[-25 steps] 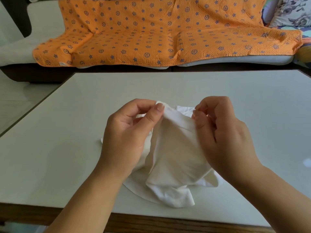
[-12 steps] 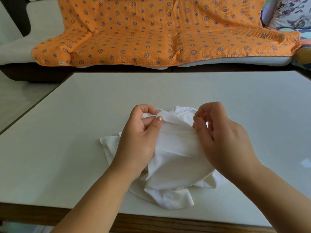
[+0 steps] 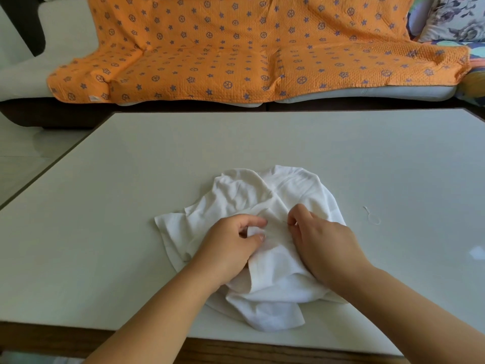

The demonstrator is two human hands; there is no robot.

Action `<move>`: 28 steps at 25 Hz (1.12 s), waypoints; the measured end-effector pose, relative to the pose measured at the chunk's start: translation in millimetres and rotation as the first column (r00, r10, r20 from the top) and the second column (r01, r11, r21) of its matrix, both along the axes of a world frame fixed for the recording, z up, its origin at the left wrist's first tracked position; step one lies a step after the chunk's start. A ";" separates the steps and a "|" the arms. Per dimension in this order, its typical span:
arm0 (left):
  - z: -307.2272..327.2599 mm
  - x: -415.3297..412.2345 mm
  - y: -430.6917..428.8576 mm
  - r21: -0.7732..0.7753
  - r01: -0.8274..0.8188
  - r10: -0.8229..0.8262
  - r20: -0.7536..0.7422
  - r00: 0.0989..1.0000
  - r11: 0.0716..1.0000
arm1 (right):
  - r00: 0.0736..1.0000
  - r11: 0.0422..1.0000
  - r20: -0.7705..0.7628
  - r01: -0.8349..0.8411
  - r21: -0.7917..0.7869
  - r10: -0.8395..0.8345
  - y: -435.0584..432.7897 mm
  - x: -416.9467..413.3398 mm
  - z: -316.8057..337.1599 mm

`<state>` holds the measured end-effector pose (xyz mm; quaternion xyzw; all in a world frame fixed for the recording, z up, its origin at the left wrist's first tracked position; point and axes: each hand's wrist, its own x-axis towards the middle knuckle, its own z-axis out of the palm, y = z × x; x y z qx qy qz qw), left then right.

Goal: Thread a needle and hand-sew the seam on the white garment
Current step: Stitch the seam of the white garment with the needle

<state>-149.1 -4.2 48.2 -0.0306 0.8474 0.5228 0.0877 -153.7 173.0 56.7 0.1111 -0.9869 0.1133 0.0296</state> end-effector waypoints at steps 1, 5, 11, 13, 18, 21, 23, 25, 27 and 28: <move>0.1 -0.6 -0.2 -0.021 0.001 -0.002 -0.010 1.000 1.000 | 1.000 1.000 0.015 -0.002 -0.003 0.002 -0.3 0.3 0.7; 4.1 -2.8 1.6 -0.167 -0.009 -0.008 -0.102 0.995 0.986 | 0.999 1.000 0.045 -0.003 -0.005 0.003 -2.0 -1.5 -0.2; 14.1 8.0 4.1 -0.388 -0.072 -0.047 -0.289 0.956 0.919 | 0.996 0.999 -0.085 0.040 0.022 -0.038 1.2 -0.6 7.9; 23.4 17.4 8.8 -0.432 -0.113 -0.116 -0.469 0.875 0.895 | 0.981 0.974 -0.180 0.026 -0.227 -0.068 -1.8 4.3 13.8; 10.3 25.6 9.8 -0.682 0.106 -0.402 -0.292 0.868 0.724 | 0.875 0.369 0.484 0.443 -0.817 0.022 -15.8 16.6 16.8; -10.4 26.2 3.5 -0.833 0.277 -0.491 0.007 0.871 0.478 | 0.835 0.402 0.549 0.497 -0.769 0.017 -12.3 17.9 2.8; -16.8 25.0 0.9 -0.826 0.291 -0.484 0.025 0.874 0.482 | 0.830 0.380 0.556 0.502 -0.777 0.041 -9.3 17.4 2.1; -8.5 22.6 -2.7 -0.759 0.236 -0.442 -0.075 0.894 0.606 | 0.840 0.281 0.543 0.516 -0.809 0.021 -3.8 14.0 11.2; 8.0 26.7 -2.2 -0.560 0.065 -0.318 -0.368 0.873 0.826 | 0.890 0.255 0.444 0.456 -0.853 -0.105 3.1 8.6 24.7; 16.7 29.1 0.9 -0.390 -0.003 -0.190 -0.456 0.870 0.921 | 0.913 0.249 0.378 0.406 -0.879 -0.151 5.1 8.1 32.8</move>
